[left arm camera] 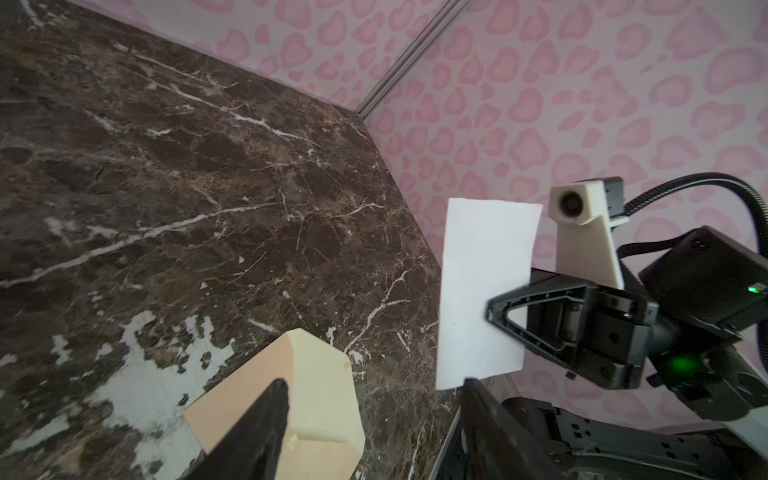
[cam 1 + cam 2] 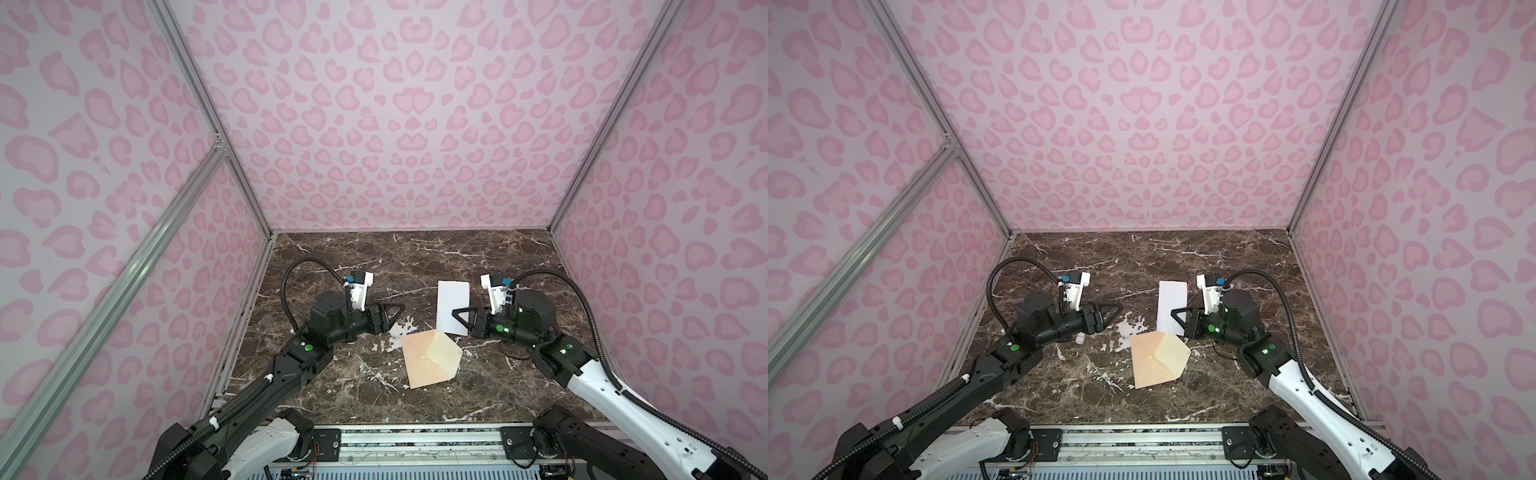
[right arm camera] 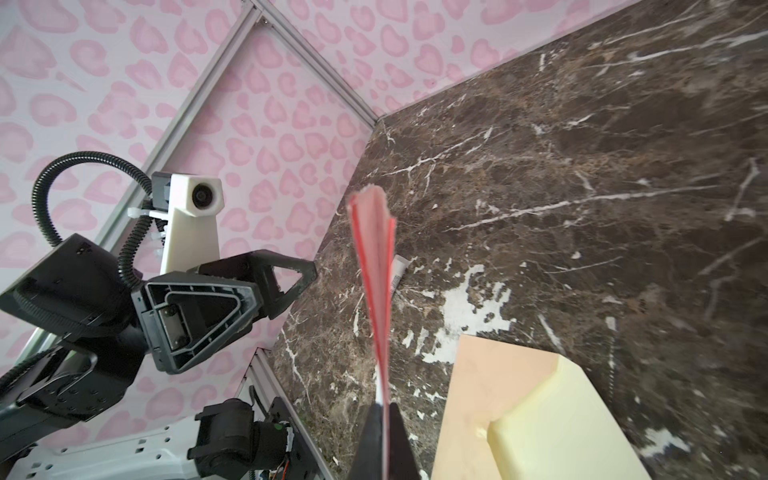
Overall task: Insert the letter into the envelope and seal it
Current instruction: 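Carry the letter with both grippers toward the peach envelope's opening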
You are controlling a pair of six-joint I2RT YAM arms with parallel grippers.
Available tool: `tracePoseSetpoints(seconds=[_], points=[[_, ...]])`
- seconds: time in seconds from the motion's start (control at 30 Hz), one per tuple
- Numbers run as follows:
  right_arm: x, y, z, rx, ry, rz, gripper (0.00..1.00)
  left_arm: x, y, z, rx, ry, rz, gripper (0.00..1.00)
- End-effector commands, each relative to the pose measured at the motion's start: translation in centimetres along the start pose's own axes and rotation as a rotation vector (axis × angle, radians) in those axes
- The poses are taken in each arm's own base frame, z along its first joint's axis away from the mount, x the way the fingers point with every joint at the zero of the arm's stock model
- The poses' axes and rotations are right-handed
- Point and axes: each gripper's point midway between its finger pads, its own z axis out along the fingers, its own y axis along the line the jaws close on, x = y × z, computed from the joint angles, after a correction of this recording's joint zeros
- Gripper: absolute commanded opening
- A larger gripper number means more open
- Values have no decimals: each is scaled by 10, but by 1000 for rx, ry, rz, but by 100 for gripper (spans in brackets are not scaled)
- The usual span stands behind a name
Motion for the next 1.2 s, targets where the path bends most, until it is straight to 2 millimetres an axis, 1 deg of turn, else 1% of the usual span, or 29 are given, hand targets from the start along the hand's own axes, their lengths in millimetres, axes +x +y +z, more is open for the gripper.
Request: tracePoseSetpoints(seconds=[0.0, 0.2, 0.33, 0.47, 0.6, 0.67, 0.87, 1.03, 1.17], points=[[19, -33, -2, 137, 39, 22, 0, 17, 22, 1, -118, 42, -8, 67], [49, -63, 2, 239, 143, 34, 0, 41, 29, 17, -200, 173, 5, 61], [64, -79, 3, 289, 203, 37, 0, 57, 30, 24, -226, 225, -16, 59], [78, -89, 4, 307, 252, 52, 0, 73, 34, 28, -249, 251, -56, 59], [87, -98, 6, 317, 286, 61, 0, 89, 47, 30, -319, 268, -118, 59], [91, -102, 8, 317, 301, 72, 0, 97, 52, 30, -355, 289, -133, 58], [100, -104, 18, 282, 363, 108, 0, 107, 45, 35, -350, 287, -190, 58], [105, -106, 27, 251, 430, 145, 0, 117, 53, 43, -370, 309, -238, 58], [106, -107, 34, 230, 440, 165, 0, 121, 56, 50, -377, 332, -239, 58]])
